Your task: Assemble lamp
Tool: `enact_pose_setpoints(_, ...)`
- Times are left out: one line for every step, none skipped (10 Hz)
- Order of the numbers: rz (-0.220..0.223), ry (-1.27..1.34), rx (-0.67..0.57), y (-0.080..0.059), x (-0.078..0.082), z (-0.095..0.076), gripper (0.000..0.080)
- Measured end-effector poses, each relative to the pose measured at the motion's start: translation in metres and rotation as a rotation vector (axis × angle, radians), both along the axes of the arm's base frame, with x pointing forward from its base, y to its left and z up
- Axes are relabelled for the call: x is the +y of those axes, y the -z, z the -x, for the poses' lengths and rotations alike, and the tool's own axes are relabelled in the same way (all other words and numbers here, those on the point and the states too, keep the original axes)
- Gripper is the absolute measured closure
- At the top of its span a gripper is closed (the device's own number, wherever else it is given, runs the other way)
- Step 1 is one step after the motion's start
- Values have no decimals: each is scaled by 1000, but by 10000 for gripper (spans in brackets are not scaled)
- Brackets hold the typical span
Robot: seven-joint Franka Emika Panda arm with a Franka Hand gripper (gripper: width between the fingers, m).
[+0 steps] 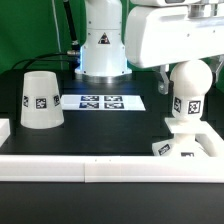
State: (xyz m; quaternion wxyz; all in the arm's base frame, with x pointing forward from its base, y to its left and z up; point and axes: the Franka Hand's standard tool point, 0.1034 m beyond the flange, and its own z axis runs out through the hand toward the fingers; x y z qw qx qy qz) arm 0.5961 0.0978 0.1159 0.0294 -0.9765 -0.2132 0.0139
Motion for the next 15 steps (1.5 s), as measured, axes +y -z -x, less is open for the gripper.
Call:
enact_pose_setpoints(0,1,-2,0,-1,-1,101)
enact_pose_setpoints(-1,2,-4,-2,-2,-3,101)
enact_pose_setpoints(-1,3,-6,-5,-2,-6,101)
enact_pose_setpoints(-2,3,-10,-9,-2,-8,101)
enact_pose_setpoints(-2,4,-14,-12,-1,-11,101)
enact_pose_setpoints(-3,4,-20,-15,-1,-14,101)
enact_pose_setpoints(-4,5,-25,-14,-1,-14,101)
enact_pose_setpoints(-4,5,-28,-12,-1,-14,189)
enact_pose_setpoints(-5,5,-28,-12,-1,-14,223)
enact_pose_setpoints(-5,15,-27,-12,-1,-14,223)
enact_pose_setpoints(-4,31,-26,-12,-1,-14,223)
enact_pose_setpoints(-4,39,-26,-12,-1,-14,223)
enact_pose_setpoints(-6,104,-21,-12,0,-14,223)
enact_pose_setpoints(-5,170,-17,-12,1,-14,223)
enact_pose_setpoints(-8,256,-13,-11,2,-13,223)
